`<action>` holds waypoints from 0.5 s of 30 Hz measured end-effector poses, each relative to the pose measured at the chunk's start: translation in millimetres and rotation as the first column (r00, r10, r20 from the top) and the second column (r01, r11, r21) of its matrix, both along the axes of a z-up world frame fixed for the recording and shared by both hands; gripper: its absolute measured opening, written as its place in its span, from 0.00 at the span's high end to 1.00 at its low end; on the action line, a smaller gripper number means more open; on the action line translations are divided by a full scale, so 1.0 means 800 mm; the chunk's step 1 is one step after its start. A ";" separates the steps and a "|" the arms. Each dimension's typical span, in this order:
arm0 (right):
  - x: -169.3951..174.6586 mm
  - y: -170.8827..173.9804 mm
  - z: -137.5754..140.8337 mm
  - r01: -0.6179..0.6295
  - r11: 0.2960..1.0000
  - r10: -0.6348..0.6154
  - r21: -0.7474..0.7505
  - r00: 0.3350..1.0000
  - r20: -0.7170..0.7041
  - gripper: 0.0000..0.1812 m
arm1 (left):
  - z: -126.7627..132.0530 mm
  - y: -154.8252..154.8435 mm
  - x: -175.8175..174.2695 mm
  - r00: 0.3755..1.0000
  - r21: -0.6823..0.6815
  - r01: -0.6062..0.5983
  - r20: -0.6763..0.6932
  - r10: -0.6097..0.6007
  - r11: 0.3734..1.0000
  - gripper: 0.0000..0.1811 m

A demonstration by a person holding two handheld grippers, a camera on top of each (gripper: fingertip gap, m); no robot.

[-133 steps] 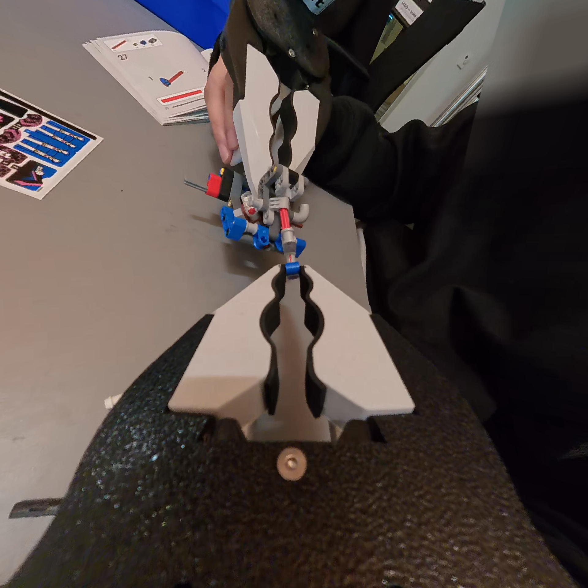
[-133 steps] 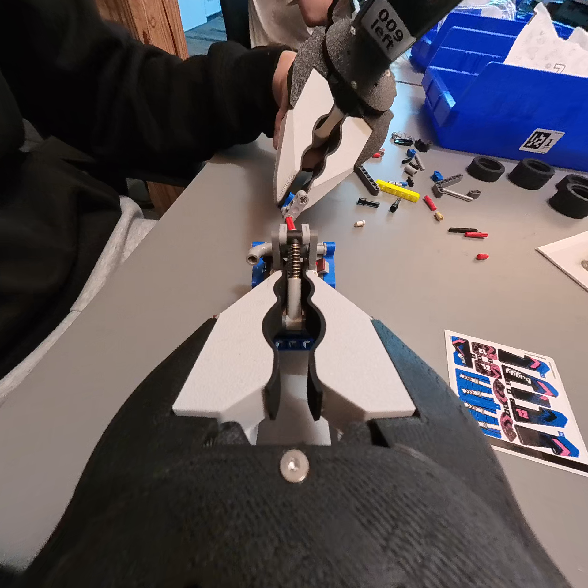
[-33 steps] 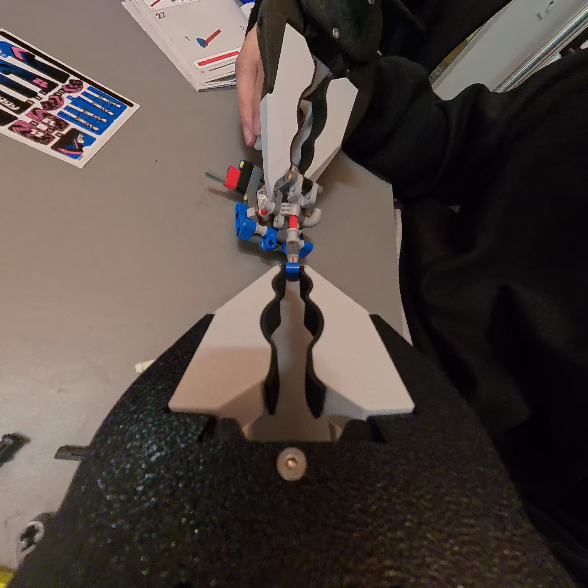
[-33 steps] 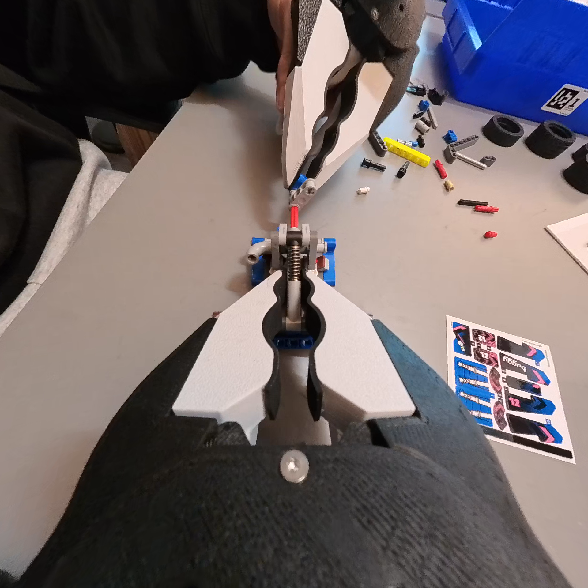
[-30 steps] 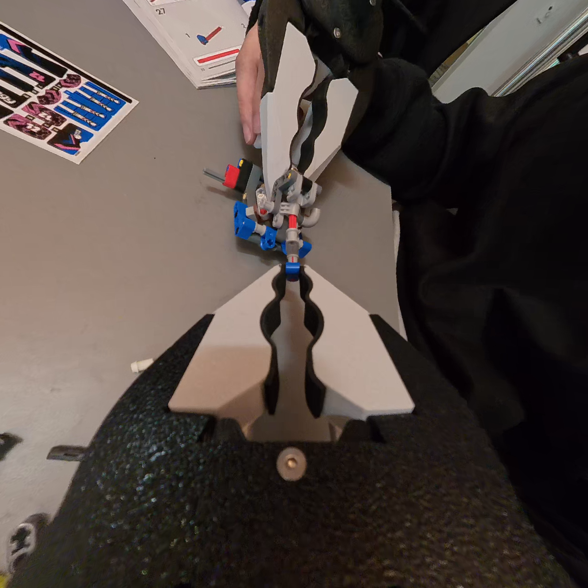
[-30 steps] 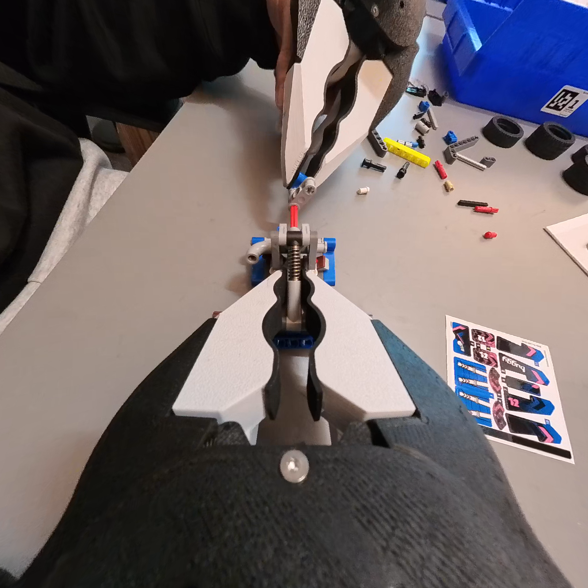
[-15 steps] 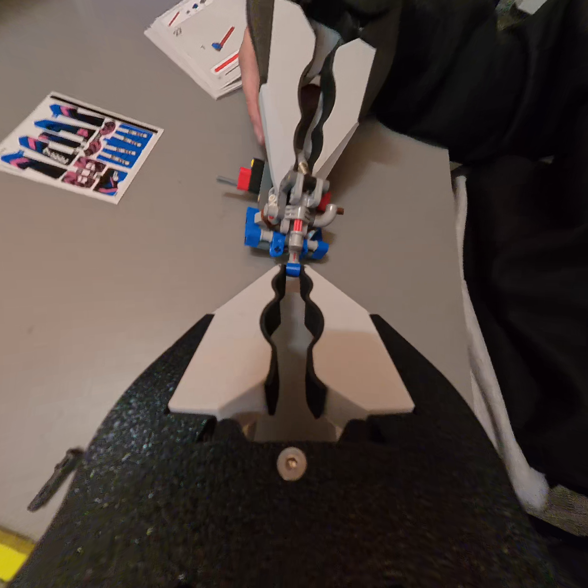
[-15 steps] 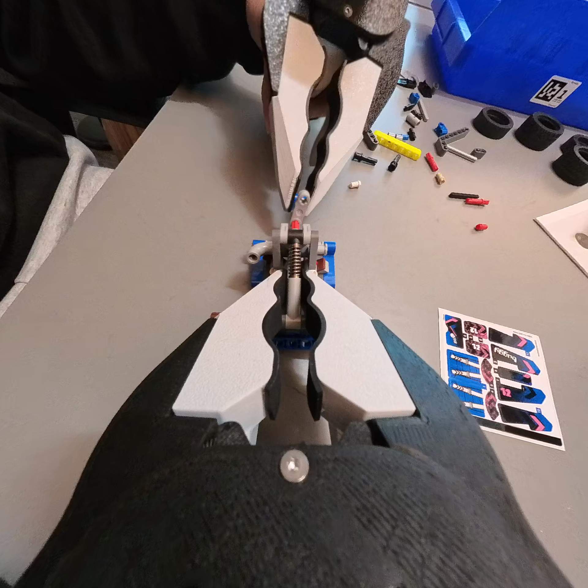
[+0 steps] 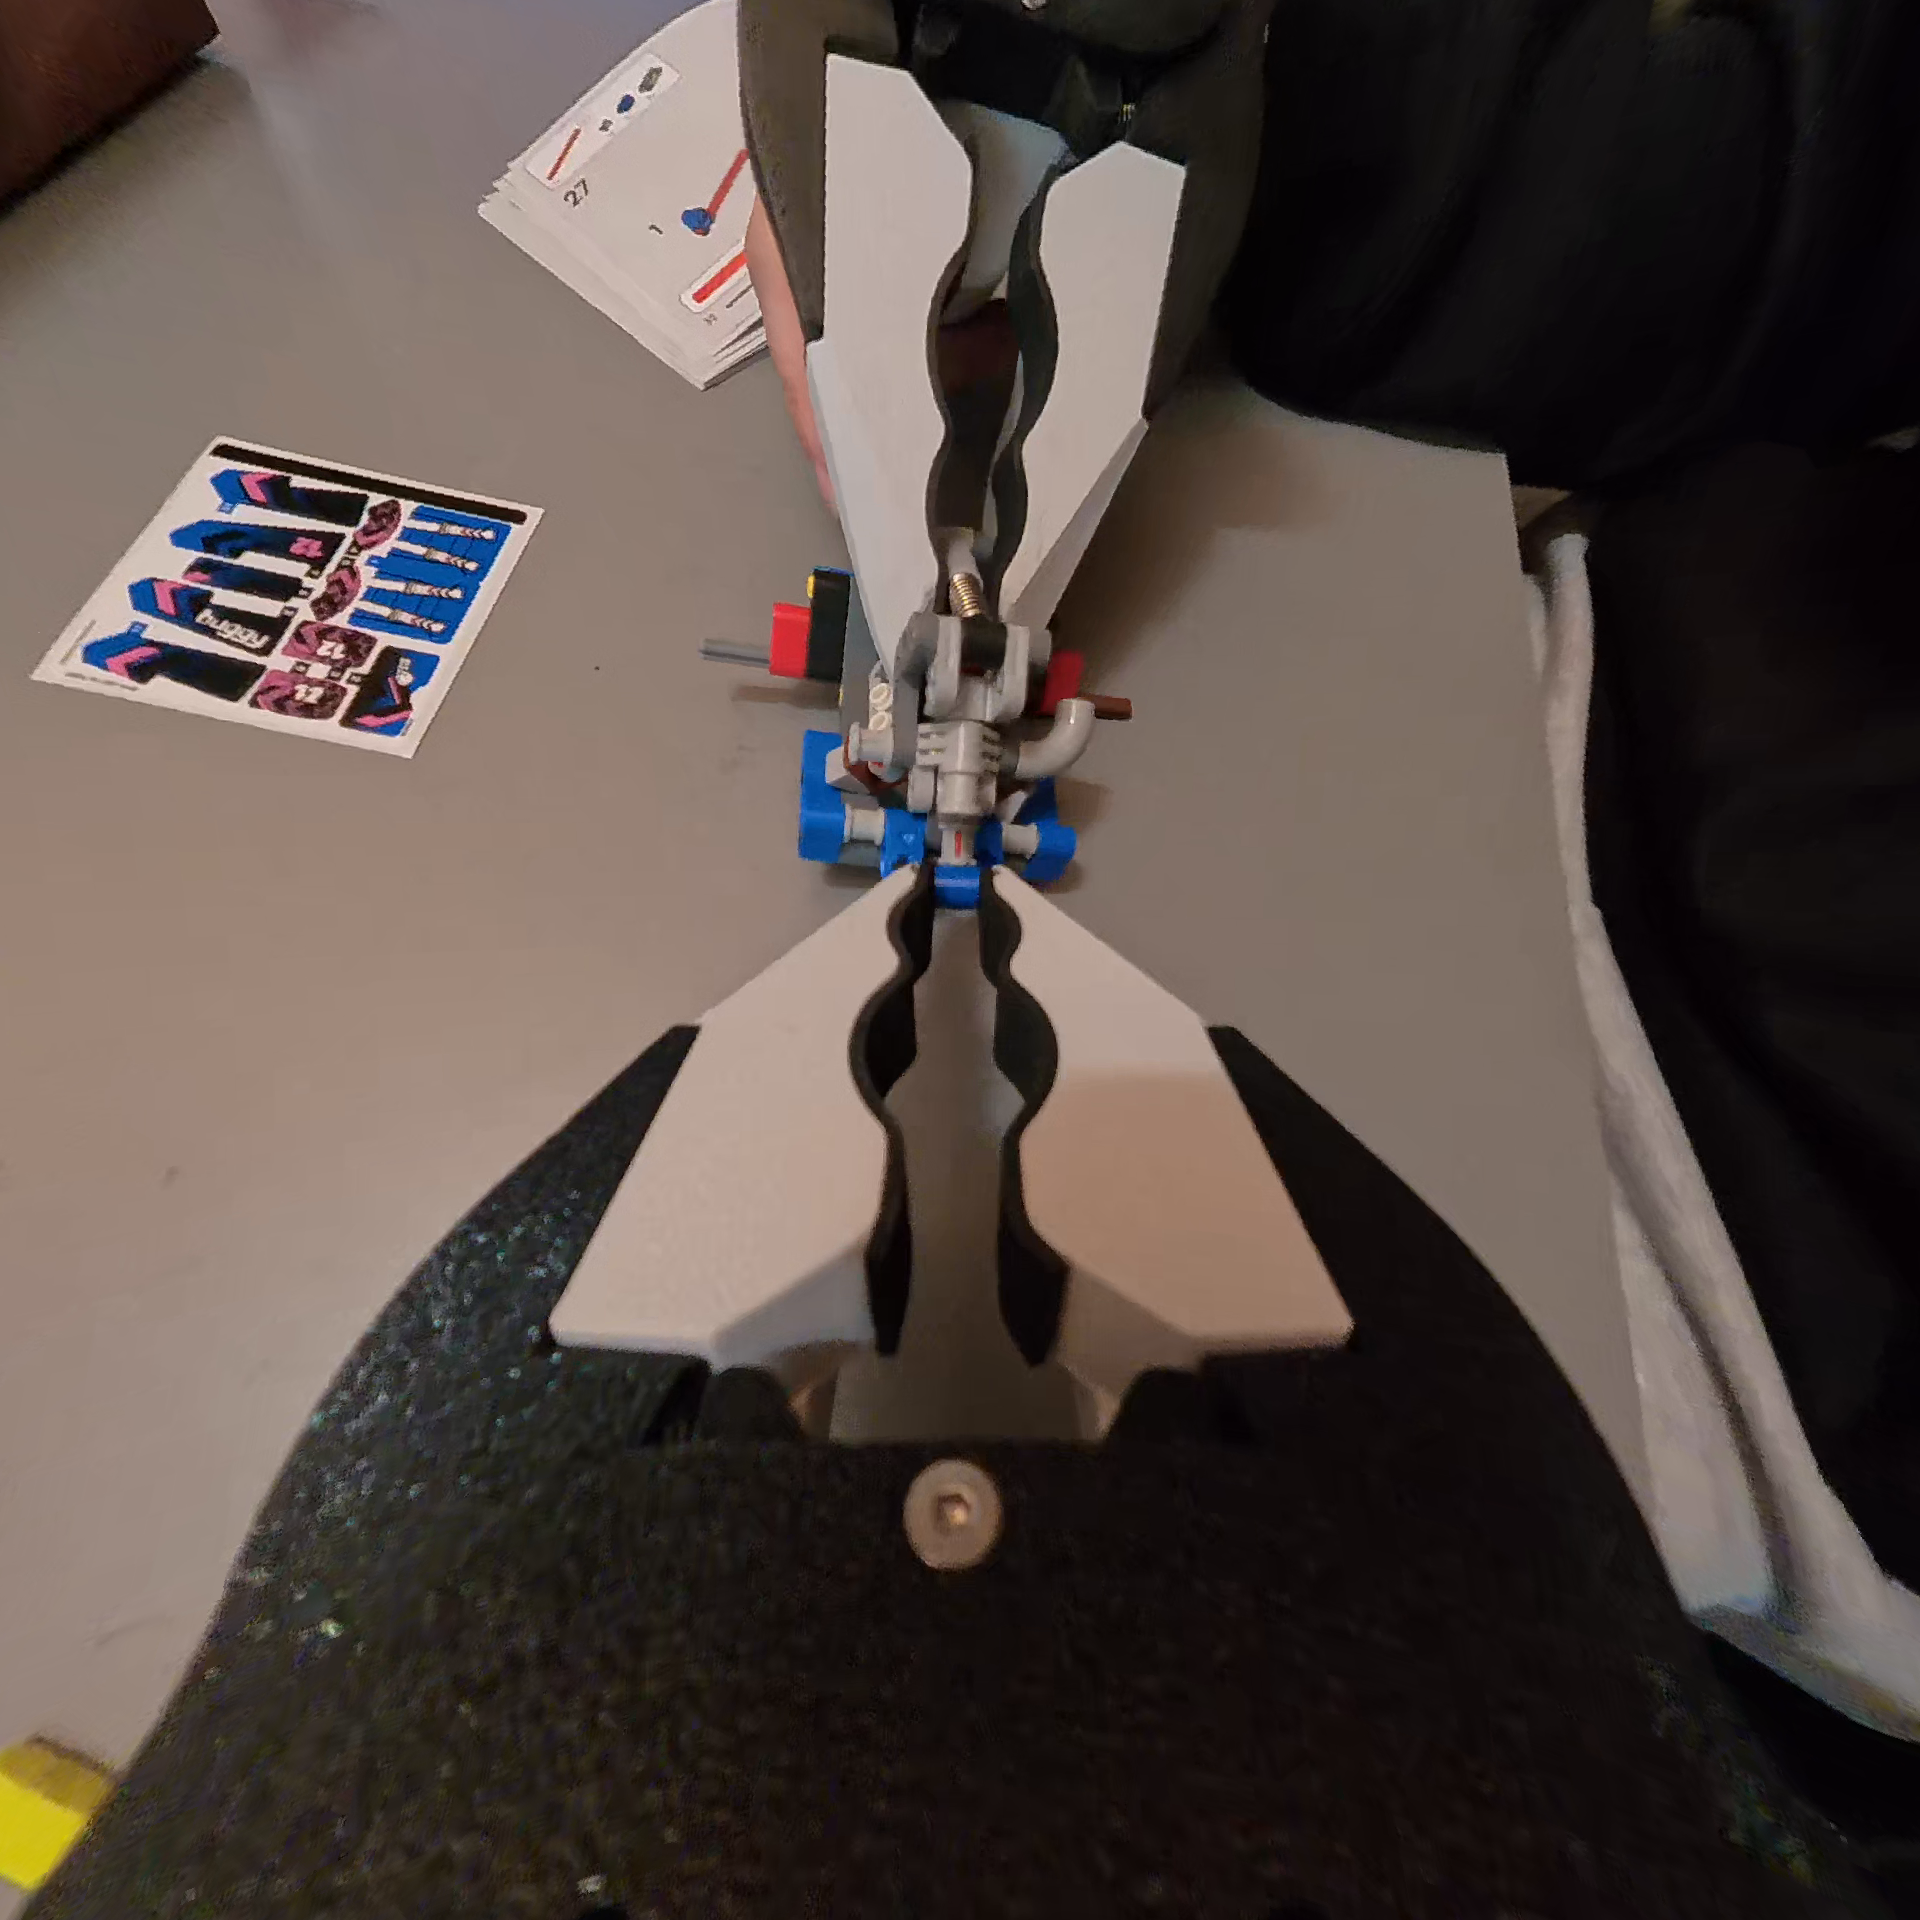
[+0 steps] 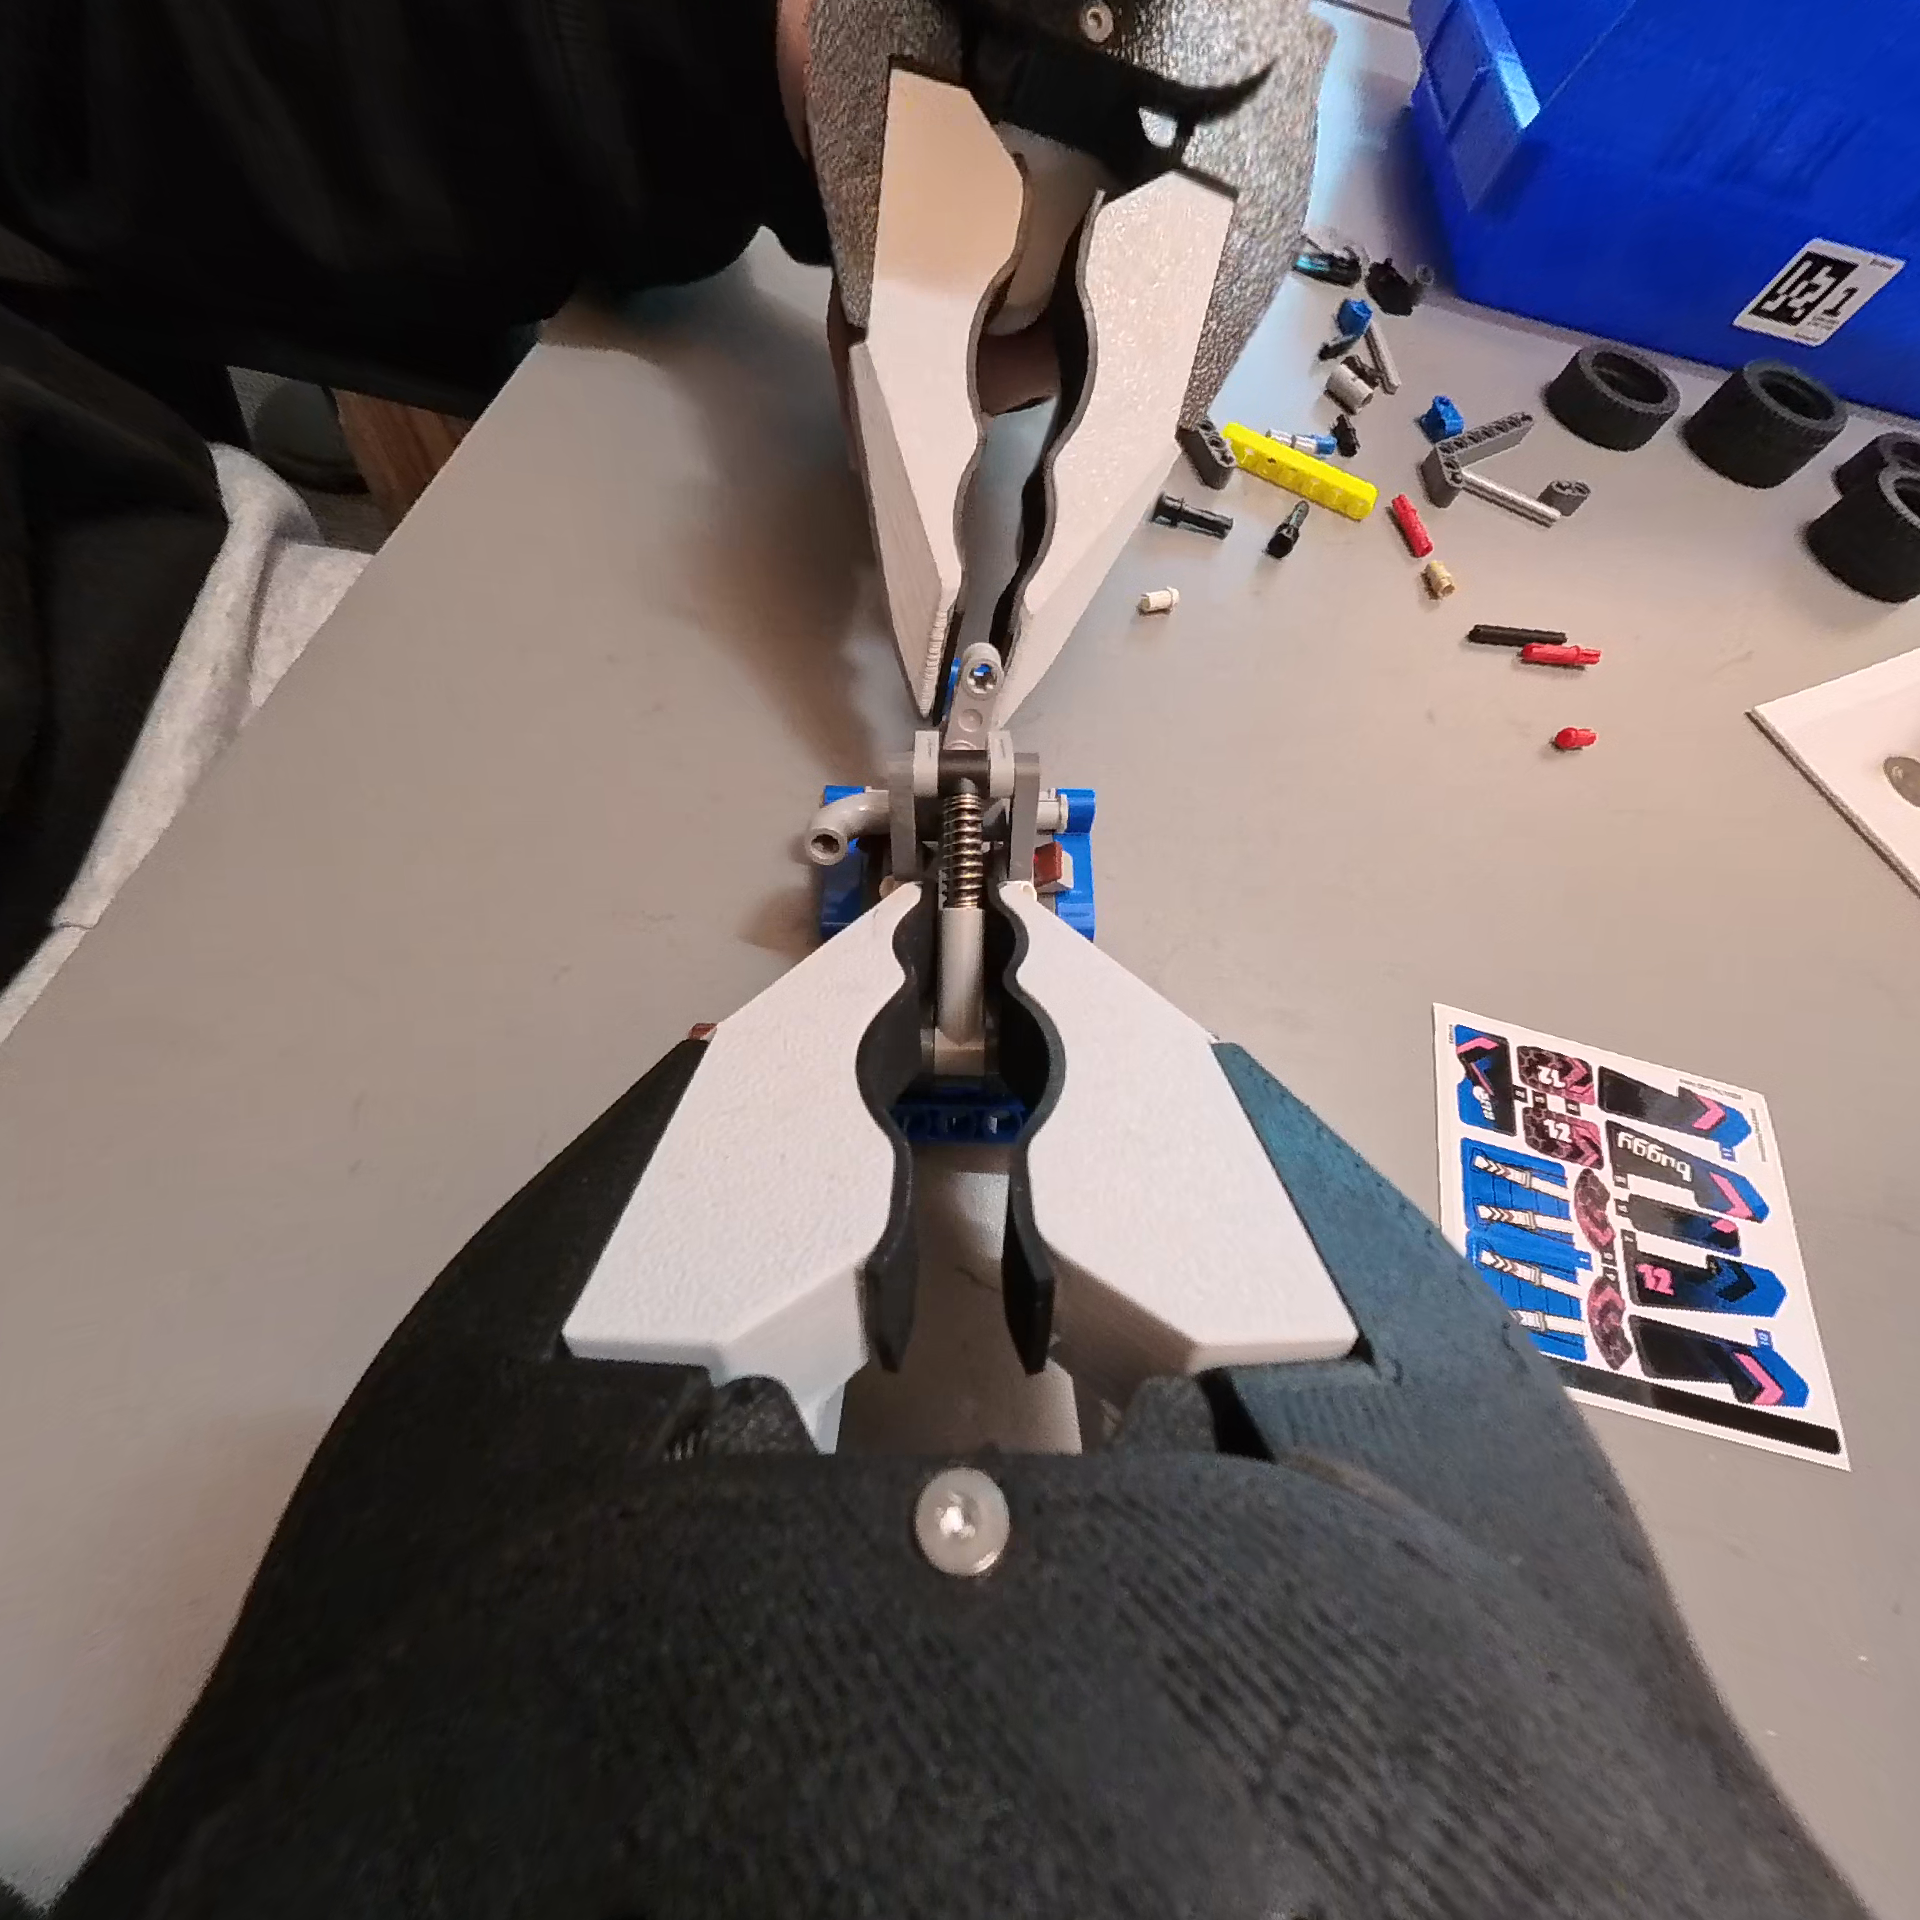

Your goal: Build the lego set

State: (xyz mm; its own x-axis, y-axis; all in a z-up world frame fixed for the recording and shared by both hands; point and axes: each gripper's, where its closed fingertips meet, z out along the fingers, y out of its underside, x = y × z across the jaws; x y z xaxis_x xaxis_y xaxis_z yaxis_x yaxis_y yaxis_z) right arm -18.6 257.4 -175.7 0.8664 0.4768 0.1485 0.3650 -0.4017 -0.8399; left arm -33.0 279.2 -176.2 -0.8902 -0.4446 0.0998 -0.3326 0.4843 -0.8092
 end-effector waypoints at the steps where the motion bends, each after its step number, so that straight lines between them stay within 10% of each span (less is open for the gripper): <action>1: 0.000 0.000 0.000 0.000 1.000 0.000 -0.001 1.000 -0.001 0.97 | 0.000 -0.001 0.000 1.000 0.005 0.001 0.007 -0.001 1.000 0.97; 15: 0.003 0.000 0.000 0.018 1.000 -0.018 -0.007 1.000 -0.012 0.97 | 0.001 -0.002 0.006 0.997 0.035 -0.005 0.073 0.002 0.999 0.98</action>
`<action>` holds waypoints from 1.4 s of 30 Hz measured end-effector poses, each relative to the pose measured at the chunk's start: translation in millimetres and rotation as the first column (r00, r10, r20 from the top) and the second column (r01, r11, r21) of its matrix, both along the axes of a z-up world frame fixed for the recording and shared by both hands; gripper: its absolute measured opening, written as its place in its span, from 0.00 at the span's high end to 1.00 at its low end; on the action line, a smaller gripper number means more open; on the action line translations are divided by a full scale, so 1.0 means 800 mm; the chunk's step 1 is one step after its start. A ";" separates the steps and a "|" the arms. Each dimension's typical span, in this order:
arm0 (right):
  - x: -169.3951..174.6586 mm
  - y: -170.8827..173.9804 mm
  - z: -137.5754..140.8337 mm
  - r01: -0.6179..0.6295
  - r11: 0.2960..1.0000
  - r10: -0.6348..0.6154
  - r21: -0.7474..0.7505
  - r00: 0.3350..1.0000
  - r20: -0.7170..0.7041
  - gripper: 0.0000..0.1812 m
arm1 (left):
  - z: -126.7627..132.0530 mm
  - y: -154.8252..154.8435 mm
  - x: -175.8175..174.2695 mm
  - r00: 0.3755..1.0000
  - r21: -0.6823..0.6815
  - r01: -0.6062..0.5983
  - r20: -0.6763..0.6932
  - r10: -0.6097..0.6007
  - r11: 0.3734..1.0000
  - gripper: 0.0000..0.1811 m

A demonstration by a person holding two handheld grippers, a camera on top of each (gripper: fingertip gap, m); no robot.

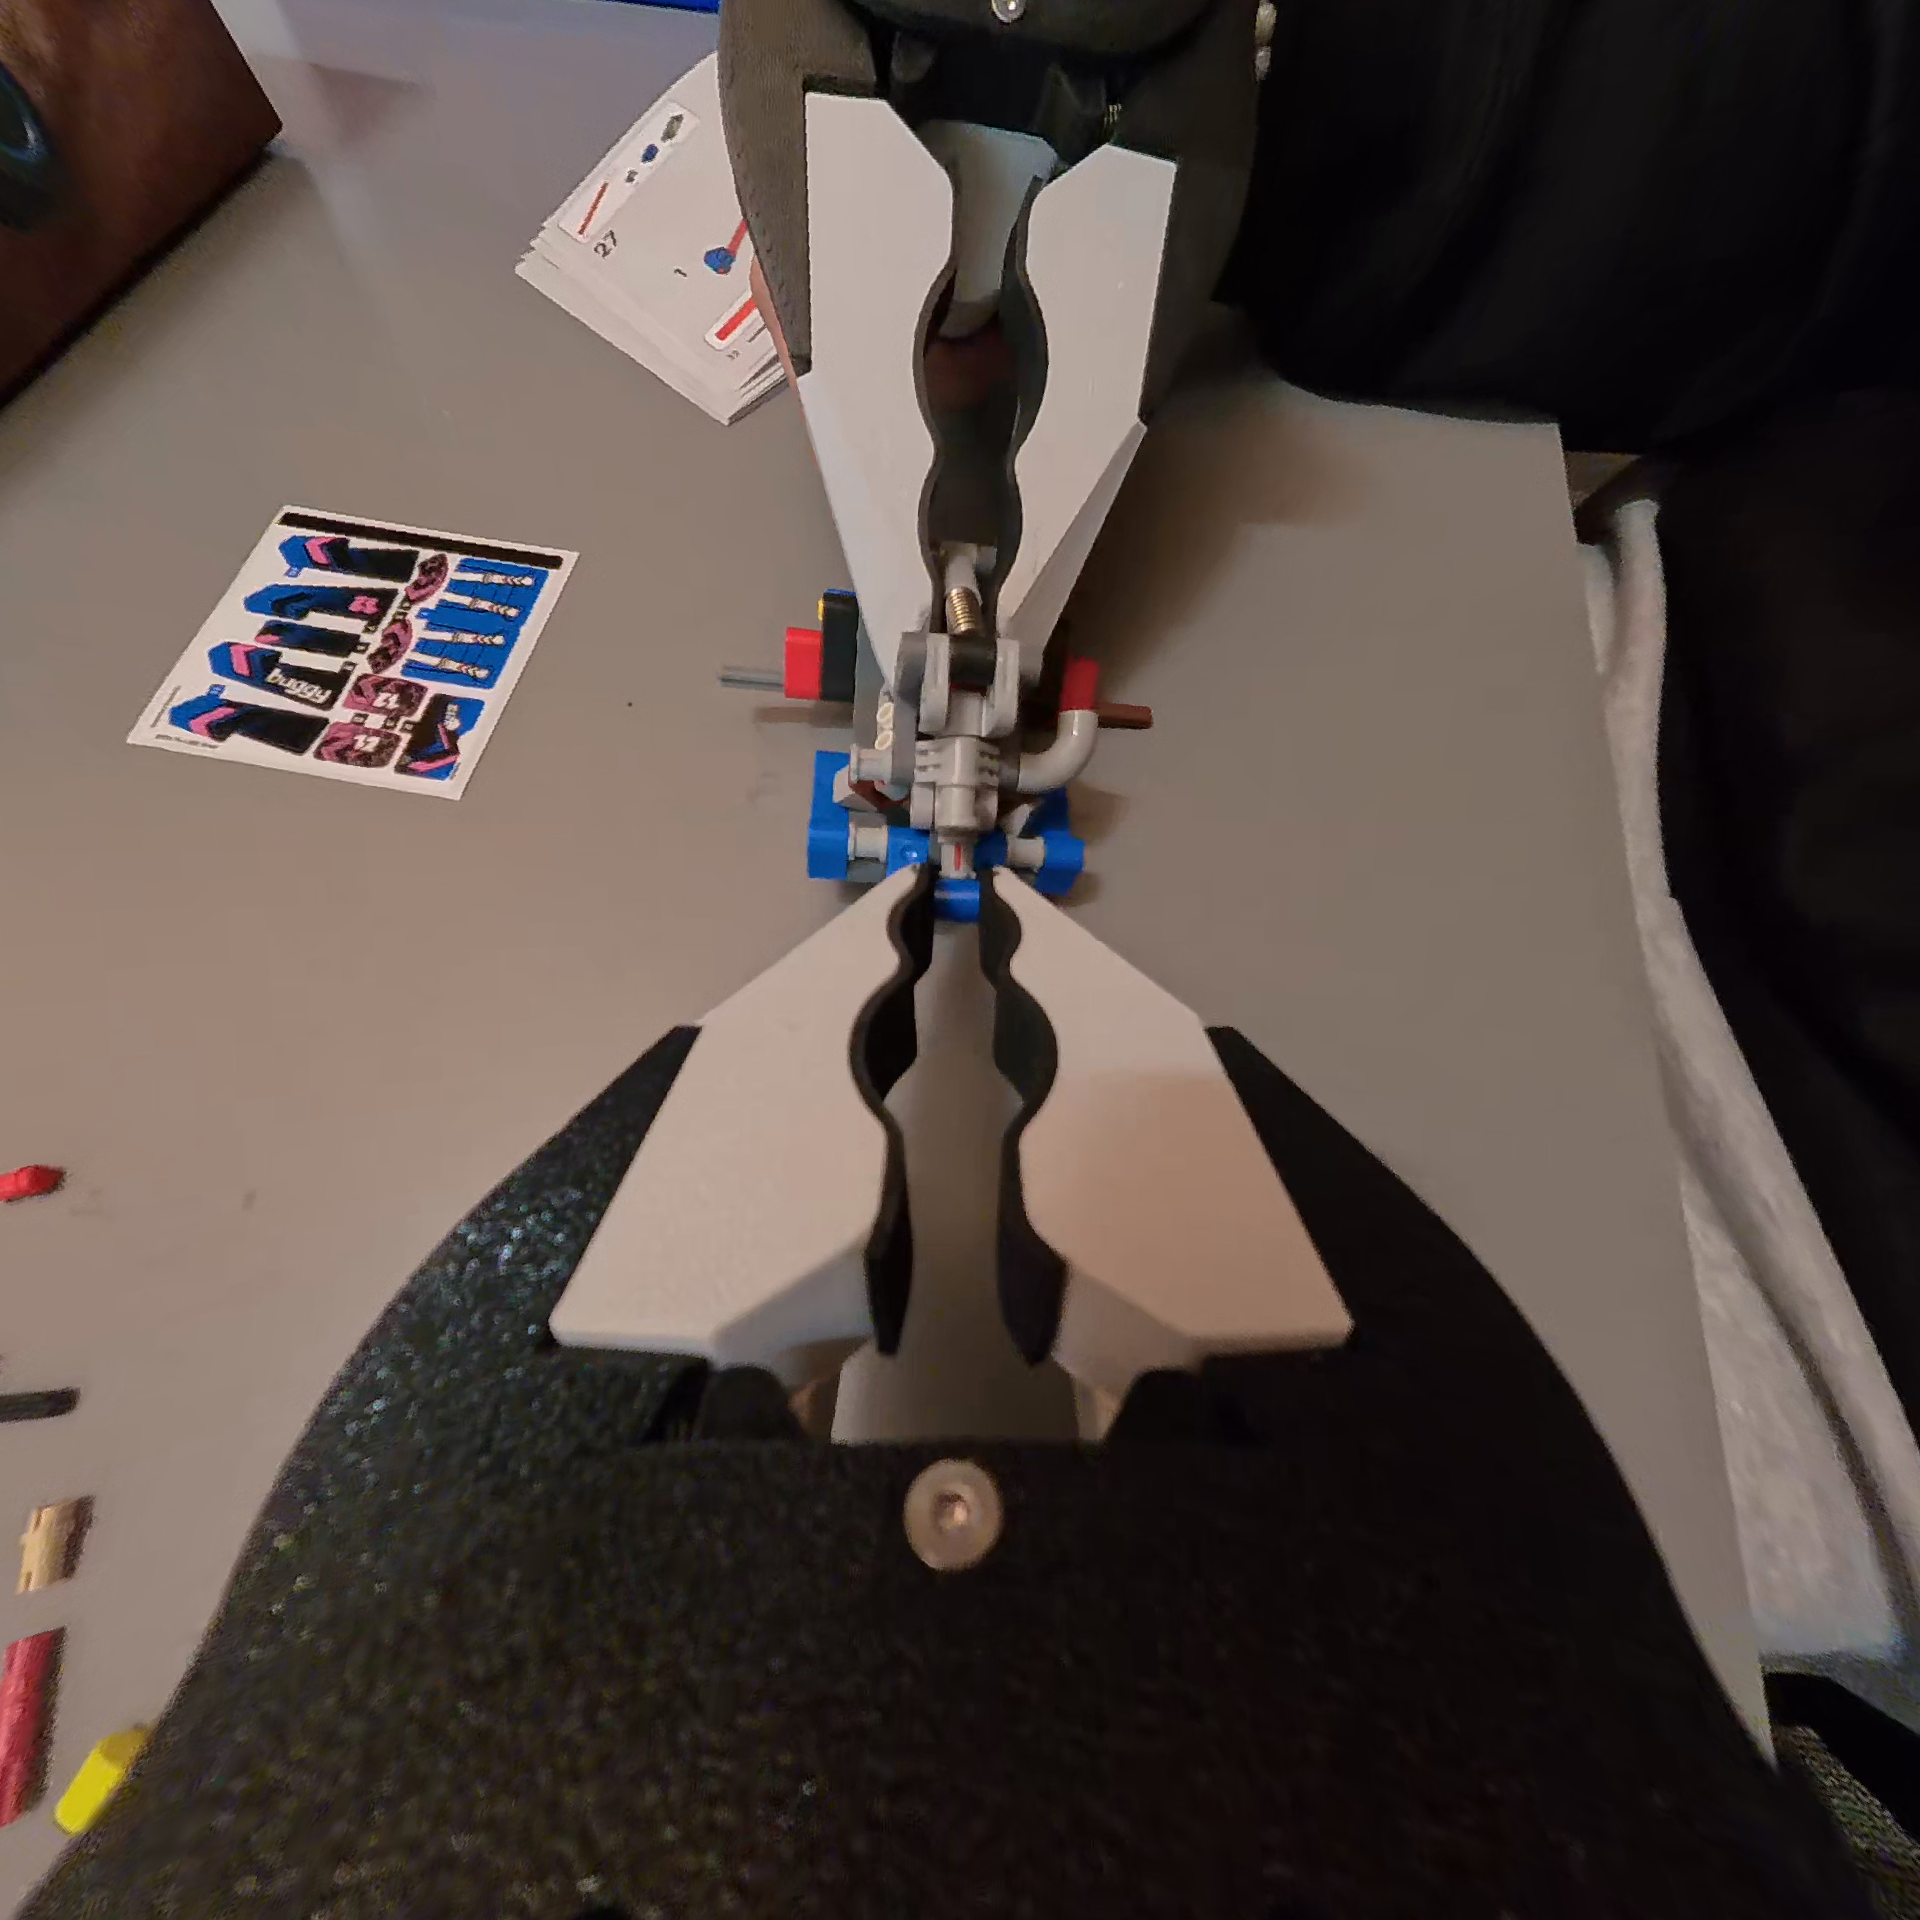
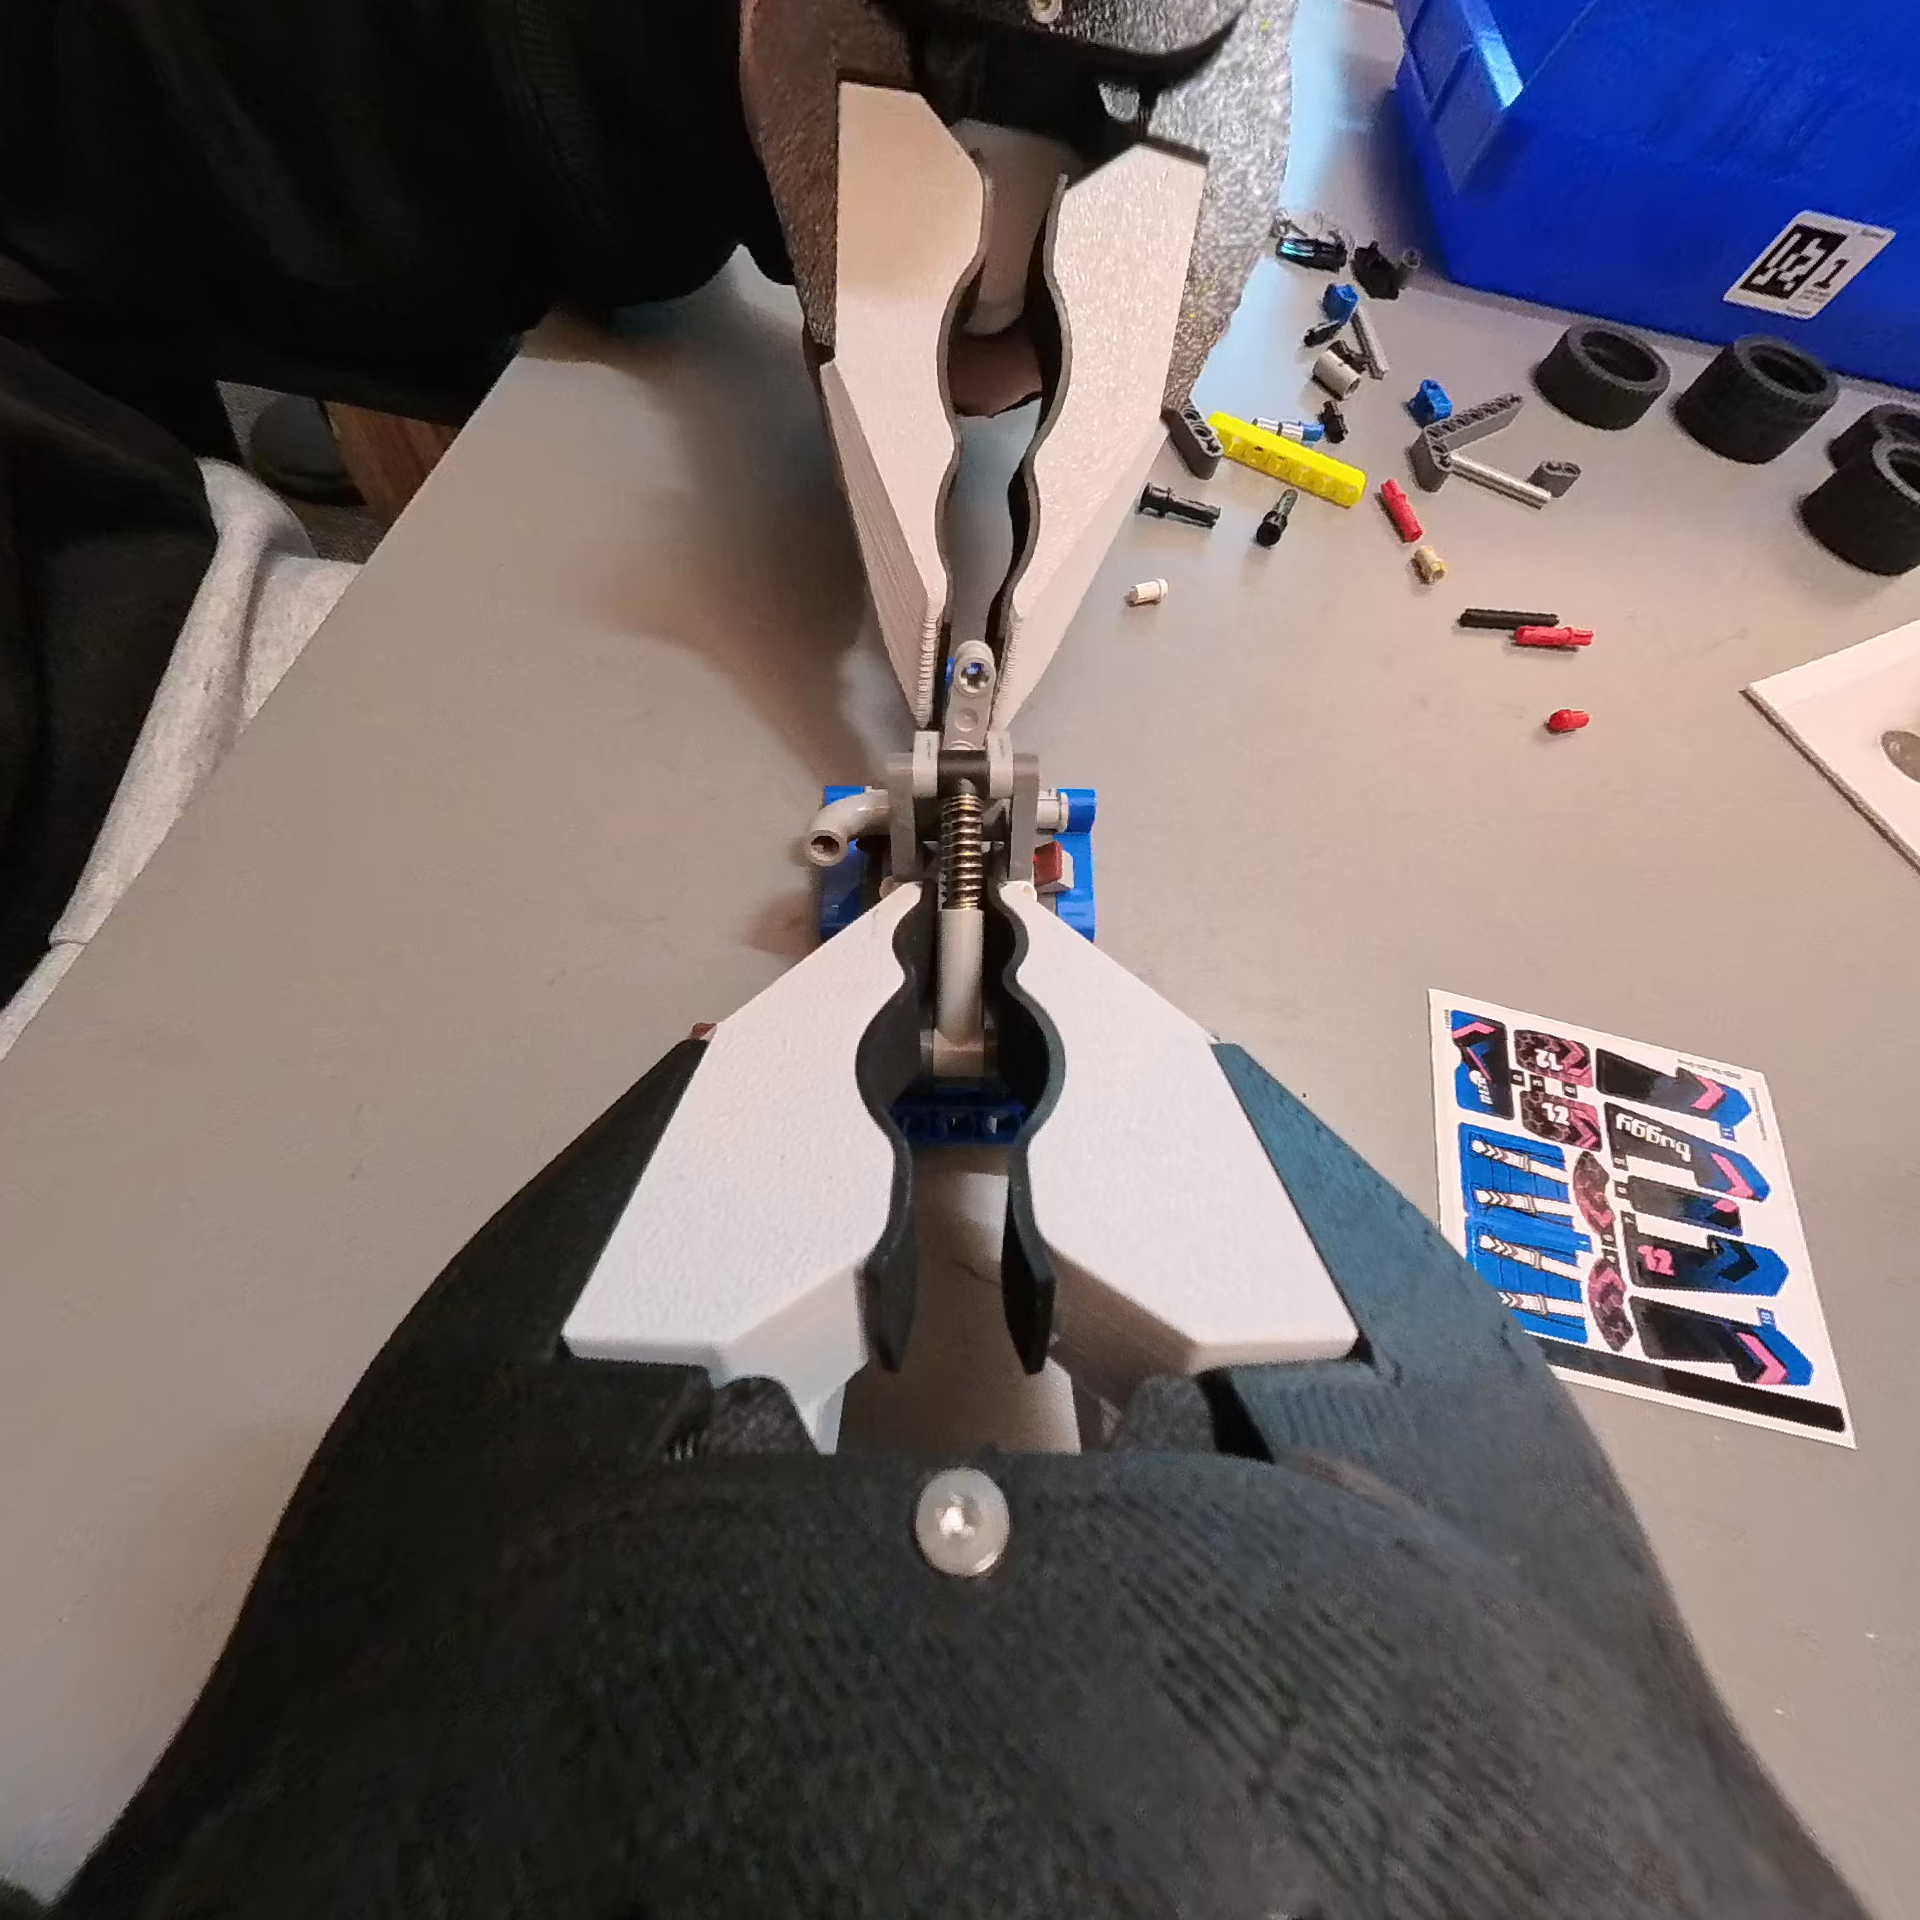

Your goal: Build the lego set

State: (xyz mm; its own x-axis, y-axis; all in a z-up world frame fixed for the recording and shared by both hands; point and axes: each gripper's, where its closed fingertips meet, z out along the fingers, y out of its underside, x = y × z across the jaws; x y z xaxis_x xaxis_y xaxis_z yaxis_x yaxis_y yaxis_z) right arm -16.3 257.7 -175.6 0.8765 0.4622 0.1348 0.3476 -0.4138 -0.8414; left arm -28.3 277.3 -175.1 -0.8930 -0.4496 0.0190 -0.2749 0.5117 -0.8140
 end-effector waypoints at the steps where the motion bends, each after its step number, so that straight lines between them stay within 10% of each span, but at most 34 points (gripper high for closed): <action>1: 0.001 0.000 0.000 0.003 1.000 -0.003 0.000 1.000 0.000 0.97 | 0.000 0.000 0.000 1.000 0.002 -0.002 -0.001 0.002 1.000 0.98; 42: 0.001 0.001 0.000 0.008 1.000 -0.008 -0.001 1.000 0.000 0.97 | -0.015 0.017 -0.007 1.000 0.059 0.021 -0.018 -0.020 0.998 0.98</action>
State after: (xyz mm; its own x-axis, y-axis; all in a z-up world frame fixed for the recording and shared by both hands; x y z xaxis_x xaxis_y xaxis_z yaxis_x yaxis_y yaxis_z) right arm -15.3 258.7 -175.7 0.8804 0.4549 0.1342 0.3438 -0.4172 -0.8413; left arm -33.8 291.3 -187.5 -0.9020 -0.4317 0.0087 -0.2779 0.5650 -0.7769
